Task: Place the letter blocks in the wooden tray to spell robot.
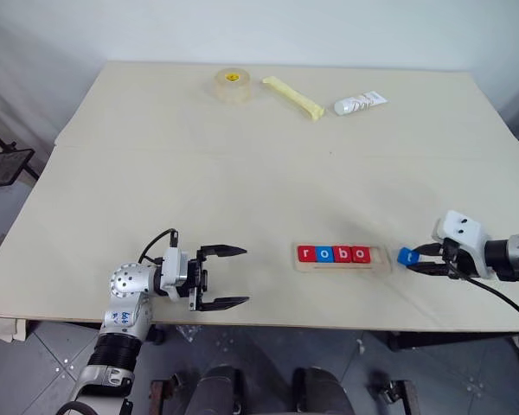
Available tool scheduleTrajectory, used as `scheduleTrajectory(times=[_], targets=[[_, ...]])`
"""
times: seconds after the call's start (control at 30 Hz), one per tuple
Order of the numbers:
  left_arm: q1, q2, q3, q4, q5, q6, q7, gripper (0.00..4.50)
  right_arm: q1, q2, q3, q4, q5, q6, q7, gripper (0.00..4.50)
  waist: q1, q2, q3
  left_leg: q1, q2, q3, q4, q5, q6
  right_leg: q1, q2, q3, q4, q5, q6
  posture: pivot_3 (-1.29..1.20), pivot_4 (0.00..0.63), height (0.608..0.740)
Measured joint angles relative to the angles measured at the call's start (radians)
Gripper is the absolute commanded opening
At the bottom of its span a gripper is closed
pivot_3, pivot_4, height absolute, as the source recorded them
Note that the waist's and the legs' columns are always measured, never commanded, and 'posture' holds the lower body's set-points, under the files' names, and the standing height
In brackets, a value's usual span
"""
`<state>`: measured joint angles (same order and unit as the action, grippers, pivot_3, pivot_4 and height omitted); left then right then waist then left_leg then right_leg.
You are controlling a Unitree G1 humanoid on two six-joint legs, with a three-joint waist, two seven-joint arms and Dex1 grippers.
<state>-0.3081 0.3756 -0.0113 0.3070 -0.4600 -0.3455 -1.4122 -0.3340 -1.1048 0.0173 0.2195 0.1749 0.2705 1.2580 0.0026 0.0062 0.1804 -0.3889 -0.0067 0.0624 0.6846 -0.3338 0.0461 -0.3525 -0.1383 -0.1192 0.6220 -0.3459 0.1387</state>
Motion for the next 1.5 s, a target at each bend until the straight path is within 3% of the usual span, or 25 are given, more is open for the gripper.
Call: scheduleTrajectory(times=[0.2,0.33,0.63,1.1,1.37,1.4,1.5], targets=[[-0.005,-0.001,-0.001,0.008,0.000,-0.001,-0.010,4.50,-0.032,-0.052,0.015,-0.096,-0.001,0.051,0.074,1.45,0.000,0.000,0.000,0.000,0.000,0.000,0.000,0.000,0.000,0.000,0.000,0.000,0.000,0.000,0.000,0.00,0.150,0.740],[-0.026,-0.008,-0.006,0.023,0.000,-0.005,-0.016,4.50,-0.138,-0.051,0.115,-0.107,-0.055,0.080,0.125,1.45,-0.003,0.000,0.000,0.000,0.000,0.000,0.000,0.000,0.000,0.000,0.000,0.000,0.000,0.000,0.000,0.00,0.150,0.740],[0.025,-0.012,-0.006,-0.011,0.001,-0.014,0.016,4.50,-0.297,0.046,0.253,0.012,-0.154,0.028,0.166,1.45,-0.003,0.000,0.000,-0.001,-0.001,-0.001,0.000,0.000,0.000,-0.001,-0.001,-0.001,0.000,0.000,0.000,0.00,0.150,0.740],[0.076,-0.003,-0.006,-0.066,0.001,-0.014,0.077,4.50,-0.362,0.120,0.279,0.084,-0.193,-0.032,0.209,1.45,-0.004,0.000,0.000,0.000,0.000,-0.001,0.000,0.000,0.000,-0.001,-0.001,-0.001,0.000,0.000,0.000,0.00,0.150,0.740],[0.070,-0.003,-0.007,-0.064,0.002,-0.014,0.081,4.50,-0.361,0.126,0.277,0.080,-0.192,-0.032,0.206,4.23,-0.003,0.000,0.000,0.000,0.000,-0.001,0.000,0.000,0.000,-0.001,-0.001,-0.001,0.000,0.000,0.000,0.00,0.150,0.740],[0.067,-0.003,-0.007,-0.062,0.002,-0.014,0.080,4.50,-0.357,0.126,0.267,0.075,-0.190,-0.030,0.201,4.47,-0.003,0.000,0.000,-0.001,0.000,-0.001,0.000,0.000,0.000,-0.001,-0.001,-0.001,0.000,0.000,0.000,0.00,0.150,0.740],[0.053,-0.003,-0.007,-0.054,0.002,-0.014,0.079,4.50,-0.344,0.118,0.234,0.049,-0.175,-0.016,0.198,4.47,-0.002,0.000,0.000,-0.001,-0.001,-0.001,0.000,0.000,0.000,-0.001,-0.001,-0.002,0.000,0.000,0.000,0.00,0.150,0.740]])
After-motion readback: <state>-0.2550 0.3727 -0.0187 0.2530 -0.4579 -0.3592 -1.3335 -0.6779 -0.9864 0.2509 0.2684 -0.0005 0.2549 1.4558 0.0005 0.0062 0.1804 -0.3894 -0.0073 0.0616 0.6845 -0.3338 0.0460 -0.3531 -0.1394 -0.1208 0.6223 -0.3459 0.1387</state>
